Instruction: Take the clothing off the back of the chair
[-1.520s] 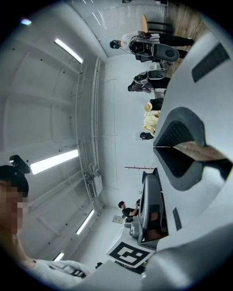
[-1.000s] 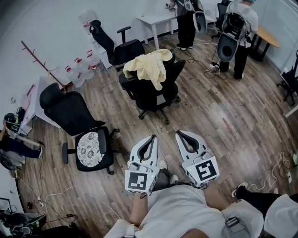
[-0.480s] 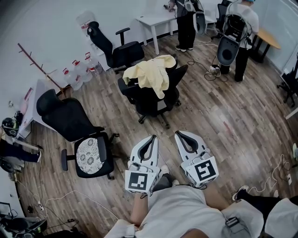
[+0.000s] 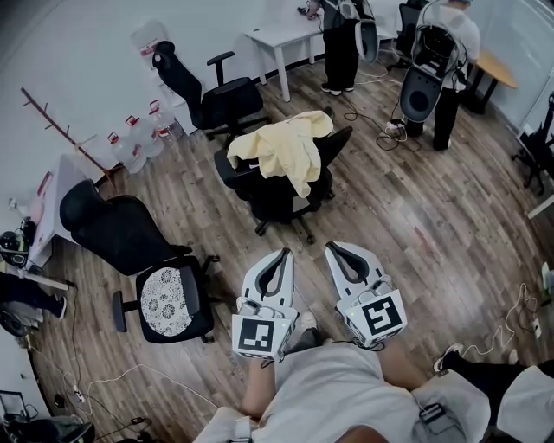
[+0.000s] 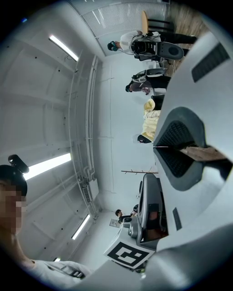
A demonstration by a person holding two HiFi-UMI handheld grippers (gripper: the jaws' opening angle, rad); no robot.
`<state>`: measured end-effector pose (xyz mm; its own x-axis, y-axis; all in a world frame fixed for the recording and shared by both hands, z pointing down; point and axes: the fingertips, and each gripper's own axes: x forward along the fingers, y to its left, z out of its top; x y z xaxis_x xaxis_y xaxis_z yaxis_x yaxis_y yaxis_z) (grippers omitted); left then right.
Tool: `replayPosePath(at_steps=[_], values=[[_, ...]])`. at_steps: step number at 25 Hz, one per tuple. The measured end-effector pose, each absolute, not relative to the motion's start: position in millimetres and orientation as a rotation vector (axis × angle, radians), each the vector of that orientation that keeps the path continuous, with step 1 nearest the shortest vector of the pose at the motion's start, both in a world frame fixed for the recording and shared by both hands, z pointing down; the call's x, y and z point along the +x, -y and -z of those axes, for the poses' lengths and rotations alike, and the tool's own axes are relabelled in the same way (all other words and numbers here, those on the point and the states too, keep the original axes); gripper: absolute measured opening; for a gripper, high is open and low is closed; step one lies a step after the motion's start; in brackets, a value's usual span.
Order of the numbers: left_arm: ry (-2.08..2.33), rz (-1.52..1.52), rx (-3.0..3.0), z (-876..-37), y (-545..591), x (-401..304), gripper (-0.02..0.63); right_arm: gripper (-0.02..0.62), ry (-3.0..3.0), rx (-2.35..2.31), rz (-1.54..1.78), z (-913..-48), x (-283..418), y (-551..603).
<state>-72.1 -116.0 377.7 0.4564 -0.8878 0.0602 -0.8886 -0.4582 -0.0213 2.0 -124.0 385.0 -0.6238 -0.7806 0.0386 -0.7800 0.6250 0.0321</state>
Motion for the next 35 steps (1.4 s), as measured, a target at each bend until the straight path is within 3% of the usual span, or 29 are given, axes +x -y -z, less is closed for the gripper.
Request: replayPosePath(at_steps=[35], values=[[1.566,-0.131,2.655,-399.7,213.0,-96.8,0.018,0.021,2.715,1.382,-0.014,-403.8,-20.2,217.1]])
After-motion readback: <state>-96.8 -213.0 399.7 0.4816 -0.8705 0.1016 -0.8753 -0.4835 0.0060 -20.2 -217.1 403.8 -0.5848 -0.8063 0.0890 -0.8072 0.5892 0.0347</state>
